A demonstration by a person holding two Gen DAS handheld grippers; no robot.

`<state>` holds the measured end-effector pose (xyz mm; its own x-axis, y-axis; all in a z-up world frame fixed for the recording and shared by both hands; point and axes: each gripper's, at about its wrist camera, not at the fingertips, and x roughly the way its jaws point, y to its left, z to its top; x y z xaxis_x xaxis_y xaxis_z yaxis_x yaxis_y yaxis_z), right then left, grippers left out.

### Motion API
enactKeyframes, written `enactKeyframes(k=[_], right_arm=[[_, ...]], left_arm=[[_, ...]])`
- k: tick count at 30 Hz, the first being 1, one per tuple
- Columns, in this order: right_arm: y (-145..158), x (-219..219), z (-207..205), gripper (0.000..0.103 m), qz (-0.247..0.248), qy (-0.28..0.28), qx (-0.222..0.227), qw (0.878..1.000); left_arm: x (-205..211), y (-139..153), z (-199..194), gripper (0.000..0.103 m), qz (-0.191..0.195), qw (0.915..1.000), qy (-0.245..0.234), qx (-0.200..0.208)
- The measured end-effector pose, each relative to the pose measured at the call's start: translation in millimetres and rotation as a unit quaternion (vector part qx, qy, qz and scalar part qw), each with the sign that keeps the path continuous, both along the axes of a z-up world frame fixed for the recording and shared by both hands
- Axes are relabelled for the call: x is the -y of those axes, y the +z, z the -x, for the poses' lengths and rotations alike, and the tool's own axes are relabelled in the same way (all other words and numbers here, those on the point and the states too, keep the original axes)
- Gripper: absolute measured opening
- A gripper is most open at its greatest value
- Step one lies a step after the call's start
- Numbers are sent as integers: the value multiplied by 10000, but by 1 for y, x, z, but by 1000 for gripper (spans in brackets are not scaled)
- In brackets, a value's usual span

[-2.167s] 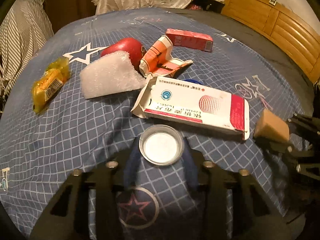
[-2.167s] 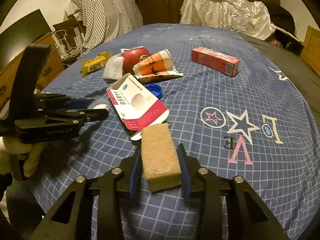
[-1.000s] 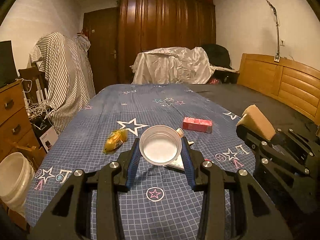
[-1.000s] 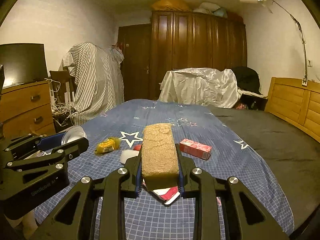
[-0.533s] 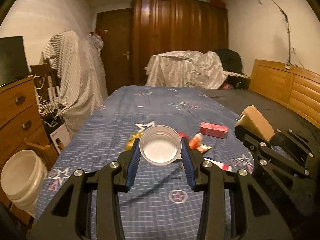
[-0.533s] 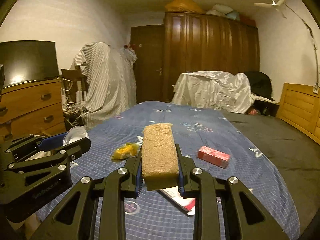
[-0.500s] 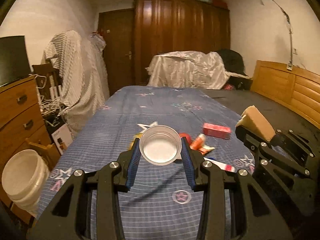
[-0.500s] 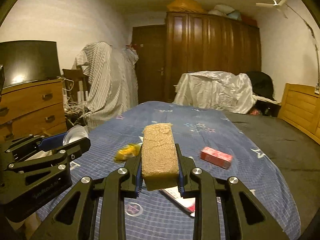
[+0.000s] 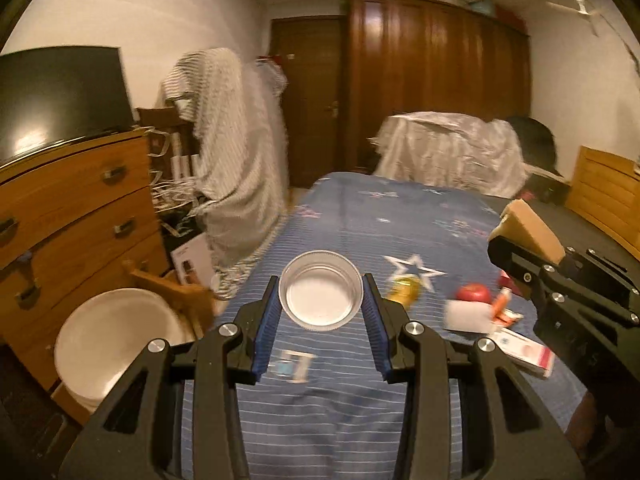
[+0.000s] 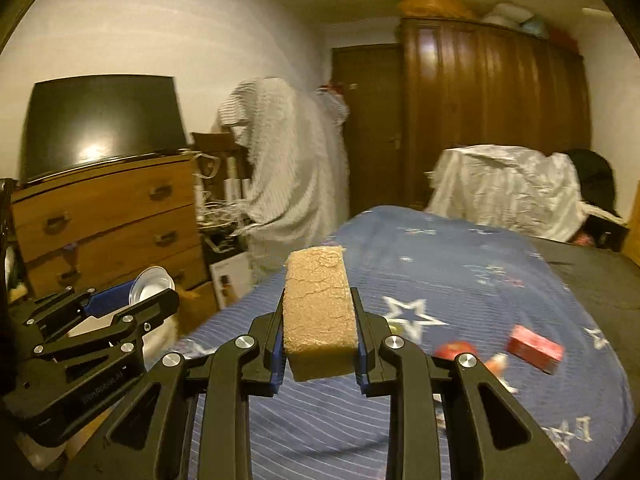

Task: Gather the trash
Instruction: 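Carry the sponge and plastic cup with both tools to the bucket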

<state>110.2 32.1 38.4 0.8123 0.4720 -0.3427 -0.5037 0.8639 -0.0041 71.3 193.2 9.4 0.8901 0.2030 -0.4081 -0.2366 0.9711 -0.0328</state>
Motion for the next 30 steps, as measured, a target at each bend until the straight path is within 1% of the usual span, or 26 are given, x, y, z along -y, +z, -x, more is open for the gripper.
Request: enactKeyframes(k=[4, 8, 12, 17, 19, 22, 24, 28, 29, 30], right_arm=[[8, -63, -8, 28, 69, 470, -135, 9988], [13, -123, -15, 28, 147, 875, -288, 9956], [18, -186, -23, 28, 270, 1252, -430, 9908], [13, -258, -30, 28, 486, 1660, -617, 9830], [8, -287, -33, 28, 558, 1839, -780, 9783], [-3, -336, -43, 28, 758, 2164, -1143, 9666], [-13, -354, -51, 28, 881, 2321, -1311, 9598], [-40, -403, -69, 28, 1114, 2623, -1865, 9402], [-48, -406, -70, 28, 1153, 2666, -1964, 9365], [-57, -417, -75, 28, 1219, 2739, -2149, 9295]], left_arm=[[-40, 6, 8, 38, 39, 9994, 347, -38], [-84, 5, 12, 38, 98, 9976, 667, -172], [-125, -4, 17, 38, 235, 9944, 974, -323], [-175, -17, 25, 38, 443, 9886, 1338, -529], [-194, -21, 27, 38, 523, 9861, 1463, -596], [-220, -26, 30, 38, 672, 9823, 1603, -700], [-235, -30, 29, 38, 769, 9802, 1658, -767], [-262, -41, 21, 38, 999, 9764, 1676, -927], [-268, -44, 18, 38, 1063, 9759, 1638, -970], [-273, -49, 15, 38, 1134, 9752, 1594, -1038]])
